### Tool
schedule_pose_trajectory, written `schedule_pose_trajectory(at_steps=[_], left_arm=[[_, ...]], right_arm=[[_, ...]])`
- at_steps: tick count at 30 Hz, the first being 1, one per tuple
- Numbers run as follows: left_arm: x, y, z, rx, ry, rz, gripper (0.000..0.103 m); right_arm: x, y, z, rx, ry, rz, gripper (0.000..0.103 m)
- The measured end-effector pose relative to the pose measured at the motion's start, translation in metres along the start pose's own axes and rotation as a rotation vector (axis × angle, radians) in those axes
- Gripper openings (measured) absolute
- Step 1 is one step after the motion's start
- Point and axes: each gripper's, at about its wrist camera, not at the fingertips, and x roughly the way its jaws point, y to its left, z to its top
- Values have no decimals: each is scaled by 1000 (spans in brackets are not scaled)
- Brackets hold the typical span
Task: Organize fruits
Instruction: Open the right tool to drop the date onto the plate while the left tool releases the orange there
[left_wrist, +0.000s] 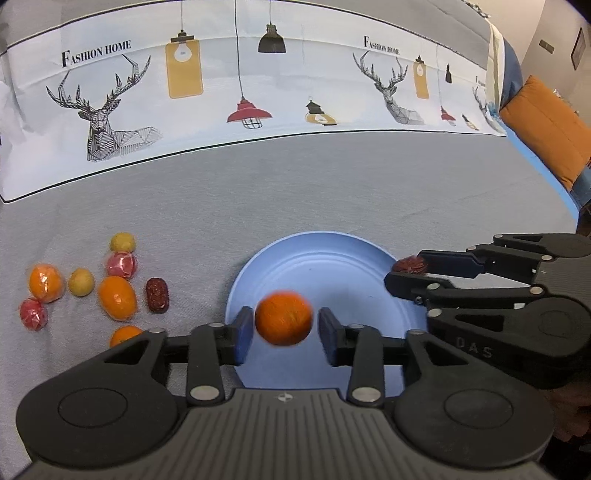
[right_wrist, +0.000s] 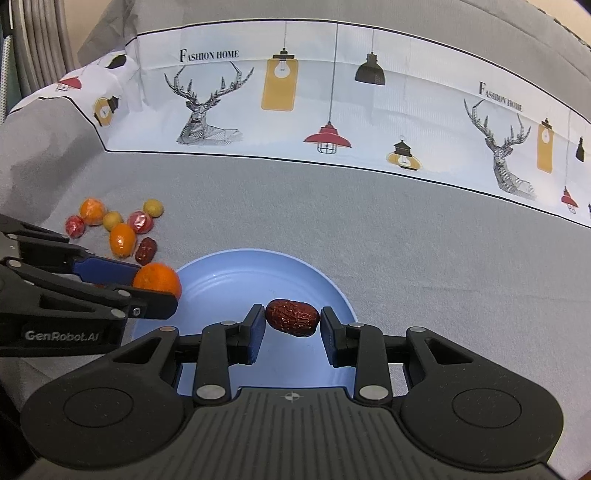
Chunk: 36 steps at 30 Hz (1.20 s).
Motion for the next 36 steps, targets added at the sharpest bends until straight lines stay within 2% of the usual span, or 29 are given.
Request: schedule_pose_trajectory(at_steps=[1, 6, 36], left_arm=[[-1, -1, 0, 3, -6, -2, 52], [-1, -1, 0, 3, -8, 5, 54], [-3, 0, 1, -4, -11, 20, 54]], right_arm=[[0, -1, 0, 5, -3, -4, 48], [-2, -5, 1, 20, -10, -13, 52], [-4, -7, 3, 19, -13, -17, 53]])
